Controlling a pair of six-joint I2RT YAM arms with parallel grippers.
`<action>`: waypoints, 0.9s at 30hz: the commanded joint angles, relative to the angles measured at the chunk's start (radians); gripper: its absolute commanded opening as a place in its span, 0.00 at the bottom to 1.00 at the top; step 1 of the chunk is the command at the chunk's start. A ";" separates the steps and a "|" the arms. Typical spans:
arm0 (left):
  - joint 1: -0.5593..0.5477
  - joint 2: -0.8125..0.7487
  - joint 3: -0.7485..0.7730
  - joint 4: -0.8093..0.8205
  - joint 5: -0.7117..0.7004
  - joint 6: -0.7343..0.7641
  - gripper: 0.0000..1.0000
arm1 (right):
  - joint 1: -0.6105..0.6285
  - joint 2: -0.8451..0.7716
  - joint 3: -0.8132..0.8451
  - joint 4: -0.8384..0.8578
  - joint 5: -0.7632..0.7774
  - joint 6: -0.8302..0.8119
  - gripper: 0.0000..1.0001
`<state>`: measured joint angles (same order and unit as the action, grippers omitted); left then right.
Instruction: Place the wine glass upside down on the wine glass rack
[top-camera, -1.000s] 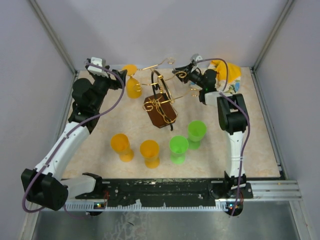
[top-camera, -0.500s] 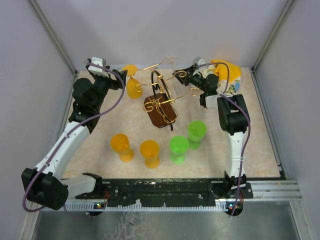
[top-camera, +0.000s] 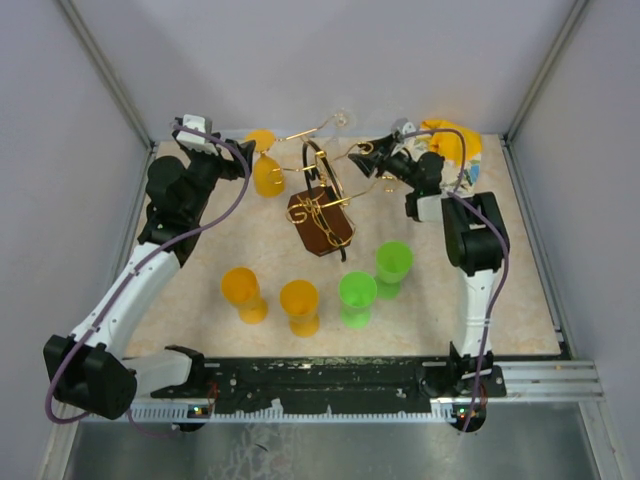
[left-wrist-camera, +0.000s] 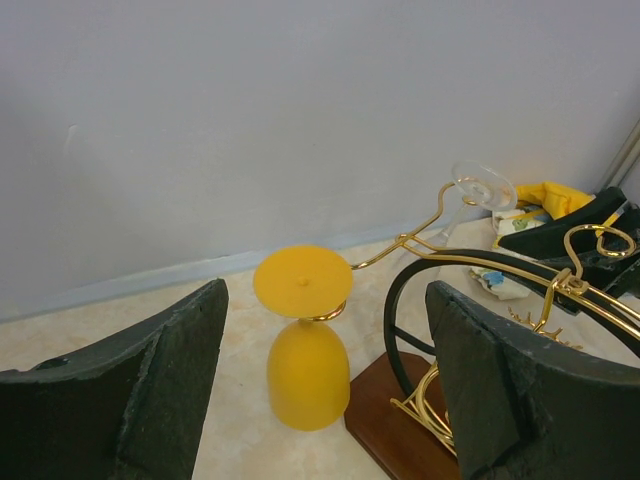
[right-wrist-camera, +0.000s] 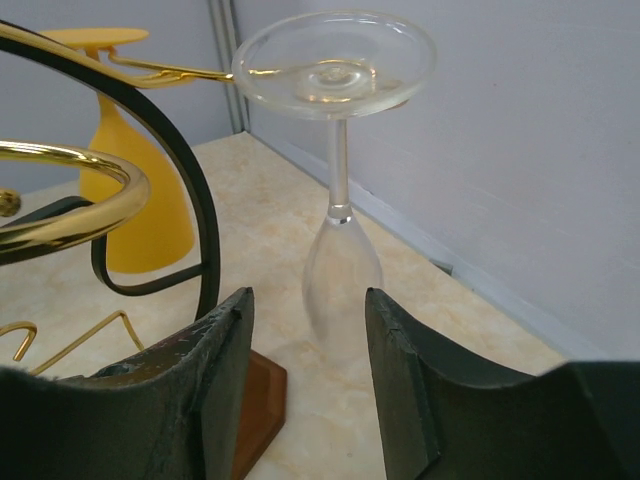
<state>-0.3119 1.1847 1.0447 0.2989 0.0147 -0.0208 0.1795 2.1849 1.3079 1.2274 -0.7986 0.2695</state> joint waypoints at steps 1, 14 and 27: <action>0.004 0.001 -0.006 0.014 -0.005 -0.015 0.86 | -0.027 -0.115 -0.045 0.040 0.060 -0.036 0.50; 0.005 -0.006 0.105 -0.161 -0.069 -0.082 0.87 | -0.042 -0.467 -0.171 -0.648 0.544 -0.213 0.57; 0.008 -0.020 0.181 -0.324 -0.019 -0.136 0.96 | -0.042 -0.931 -0.104 -1.505 0.741 -0.145 0.78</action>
<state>-0.3077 1.1790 1.1847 0.0414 -0.0387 -0.1379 0.1410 1.4029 1.1286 0.0093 -0.0898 0.1017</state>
